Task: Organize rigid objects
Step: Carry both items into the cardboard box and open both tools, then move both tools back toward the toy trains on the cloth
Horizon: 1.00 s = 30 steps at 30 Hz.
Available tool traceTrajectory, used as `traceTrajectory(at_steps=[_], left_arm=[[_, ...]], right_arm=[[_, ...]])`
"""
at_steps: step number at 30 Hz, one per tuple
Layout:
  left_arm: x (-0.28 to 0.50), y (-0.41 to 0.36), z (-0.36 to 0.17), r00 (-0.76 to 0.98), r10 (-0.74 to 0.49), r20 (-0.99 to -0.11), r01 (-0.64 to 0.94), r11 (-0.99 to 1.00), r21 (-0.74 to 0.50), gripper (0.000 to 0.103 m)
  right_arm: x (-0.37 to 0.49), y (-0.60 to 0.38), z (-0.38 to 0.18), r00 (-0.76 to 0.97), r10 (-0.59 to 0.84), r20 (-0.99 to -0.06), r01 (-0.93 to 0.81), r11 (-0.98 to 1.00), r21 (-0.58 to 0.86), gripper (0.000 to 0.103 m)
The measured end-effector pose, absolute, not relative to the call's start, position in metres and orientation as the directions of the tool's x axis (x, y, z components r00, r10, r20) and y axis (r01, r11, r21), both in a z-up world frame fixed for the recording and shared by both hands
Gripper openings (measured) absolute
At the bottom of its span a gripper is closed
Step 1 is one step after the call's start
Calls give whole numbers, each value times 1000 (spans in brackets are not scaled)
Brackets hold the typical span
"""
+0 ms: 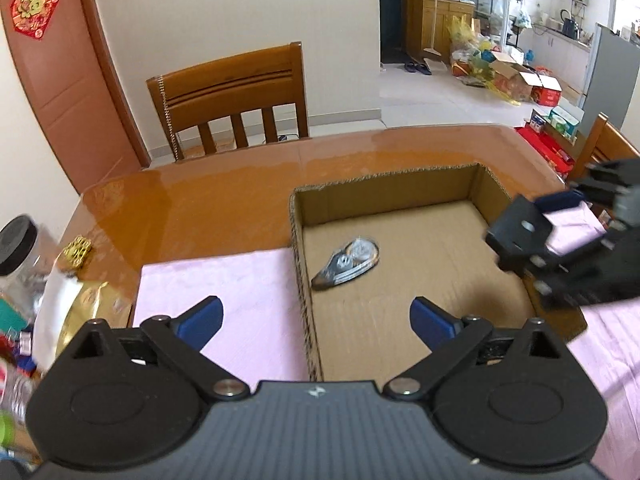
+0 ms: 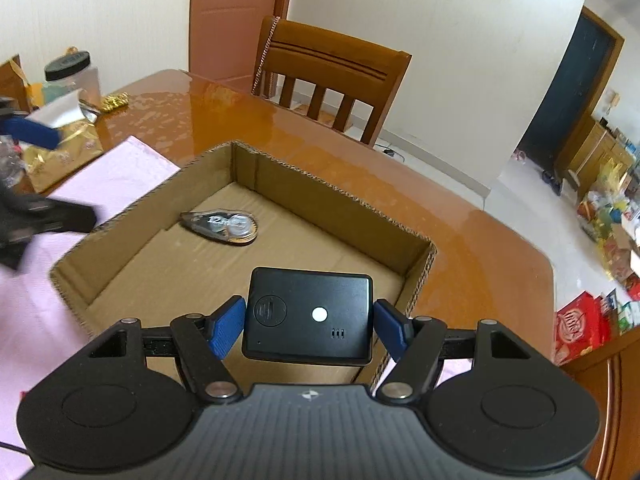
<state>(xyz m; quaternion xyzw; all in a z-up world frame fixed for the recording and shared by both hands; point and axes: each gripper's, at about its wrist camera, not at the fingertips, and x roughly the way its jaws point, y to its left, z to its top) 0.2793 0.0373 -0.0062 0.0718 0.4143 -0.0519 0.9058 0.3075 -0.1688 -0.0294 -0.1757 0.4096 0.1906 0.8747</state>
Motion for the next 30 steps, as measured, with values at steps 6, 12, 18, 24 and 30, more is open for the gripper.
traceTrajectory(at_steps=[6, 12, 18, 24, 30], left_arm=[[256, 51, -8, 640, -1, -769, 119, 988, 98, 99], [237, 61, -6, 643, 10, -766, 100, 990, 97, 99], [223, 59, -9, 642, 3, -767, 114, 988, 100, 100], [208, 55, -14, 642, -10, -767, 131, 987, 96, 100], [190, 54, -24, 640, -15, -768, 138, 986, 95, 101]], right_arm=[[336, -155, -47, 581, 171, -796, -475, 865, -161, 76], [345, -143, -48, 612, 156, -775, -460, 868, -189, 103], [331, -143, -32, 630, 180, -756, -468, 864, -185, 103], [301, -149, -19, 647, 184, -740, -461, 867, -188, 103], [259, -161, -10, 661, 181, -728, -421, 892, -161, 103]])
